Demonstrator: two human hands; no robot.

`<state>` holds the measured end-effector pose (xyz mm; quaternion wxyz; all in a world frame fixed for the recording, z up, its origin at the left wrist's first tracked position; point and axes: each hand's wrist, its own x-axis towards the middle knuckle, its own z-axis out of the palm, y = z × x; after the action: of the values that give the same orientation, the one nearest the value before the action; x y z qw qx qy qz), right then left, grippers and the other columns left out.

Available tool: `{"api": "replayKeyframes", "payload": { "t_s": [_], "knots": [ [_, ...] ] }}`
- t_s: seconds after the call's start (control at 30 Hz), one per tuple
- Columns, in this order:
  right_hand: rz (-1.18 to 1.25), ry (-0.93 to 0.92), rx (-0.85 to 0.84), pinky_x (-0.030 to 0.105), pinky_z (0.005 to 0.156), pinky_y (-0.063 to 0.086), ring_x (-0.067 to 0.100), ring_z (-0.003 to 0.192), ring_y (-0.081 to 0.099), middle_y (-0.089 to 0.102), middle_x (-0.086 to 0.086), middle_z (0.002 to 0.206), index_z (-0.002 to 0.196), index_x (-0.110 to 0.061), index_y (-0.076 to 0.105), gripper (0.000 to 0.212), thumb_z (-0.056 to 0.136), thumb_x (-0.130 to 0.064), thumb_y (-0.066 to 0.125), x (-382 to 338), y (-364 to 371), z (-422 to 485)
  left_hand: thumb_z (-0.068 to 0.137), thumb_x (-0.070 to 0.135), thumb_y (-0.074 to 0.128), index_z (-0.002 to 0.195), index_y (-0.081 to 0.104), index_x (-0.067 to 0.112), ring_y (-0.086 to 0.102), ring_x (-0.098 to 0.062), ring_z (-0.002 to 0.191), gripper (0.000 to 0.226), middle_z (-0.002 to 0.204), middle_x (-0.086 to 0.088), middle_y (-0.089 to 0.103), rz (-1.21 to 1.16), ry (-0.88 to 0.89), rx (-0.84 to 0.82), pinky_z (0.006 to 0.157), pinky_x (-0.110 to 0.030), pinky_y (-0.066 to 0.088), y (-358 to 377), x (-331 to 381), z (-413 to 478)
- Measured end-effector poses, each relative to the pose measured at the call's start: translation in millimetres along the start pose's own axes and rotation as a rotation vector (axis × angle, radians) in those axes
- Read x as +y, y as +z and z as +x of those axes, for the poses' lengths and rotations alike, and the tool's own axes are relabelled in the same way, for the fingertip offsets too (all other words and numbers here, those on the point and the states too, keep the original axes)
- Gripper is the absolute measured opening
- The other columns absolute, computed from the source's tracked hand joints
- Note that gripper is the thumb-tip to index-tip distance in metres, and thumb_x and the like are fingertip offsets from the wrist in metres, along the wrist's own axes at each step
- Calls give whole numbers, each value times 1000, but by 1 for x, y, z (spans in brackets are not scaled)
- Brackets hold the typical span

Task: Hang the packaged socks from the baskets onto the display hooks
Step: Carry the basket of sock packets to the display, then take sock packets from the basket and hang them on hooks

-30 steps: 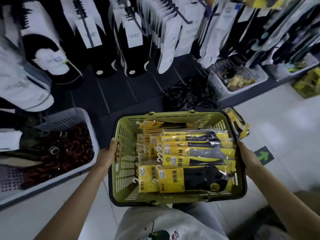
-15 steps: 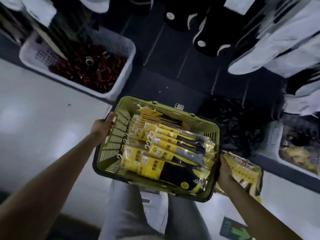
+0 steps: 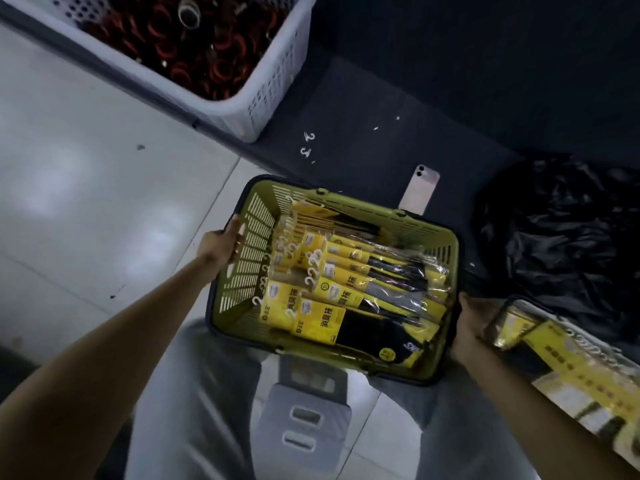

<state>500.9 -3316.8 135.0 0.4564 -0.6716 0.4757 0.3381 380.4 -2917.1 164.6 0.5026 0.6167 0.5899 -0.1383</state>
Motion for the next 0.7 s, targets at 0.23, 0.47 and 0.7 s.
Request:
{"api": "replayKeyframes", "payload": {
  "t_s": [0.23, 0.47, 0.7],
  "knots": [
    [-108, -44, 140, 47, 105, 40, 37, 120, 53, 55, 20, 132, 130, -3, 54, 68, 92, -58, 44, 49, 49, 112, 91, 57, 44, 76, 62, 9, 50, -17, 54, 53, 63, -4, 56, 15, 86, -13, 57, -29, 45, 52, -73, 101],
    [-86, -121, 117, 44, 104, 42, 34, 112, 57, 59, 20, 126, 120, -6, 61, 63, 93, -59, 39, 80, 60, 193, 90, 59, 43, 79, 62, 6, 55, -18, 58, 57, 66, -6, 58, 10, 201, -148, 58, -29, 50, 71, -86, 169],
    [-222, -443, 139, 30, 82, 34, 29, 104, 54, 59, 16, 112, 122, -4, 56, 47, 105, -34, 23, 70, 70, 182, 90, 60, 38, 85, 62, 4, 59, -24, 63, 61, 71, -12, 60, 94, 276, -256, 65, -35, 53, 65, -87, 179]
  ]
}}
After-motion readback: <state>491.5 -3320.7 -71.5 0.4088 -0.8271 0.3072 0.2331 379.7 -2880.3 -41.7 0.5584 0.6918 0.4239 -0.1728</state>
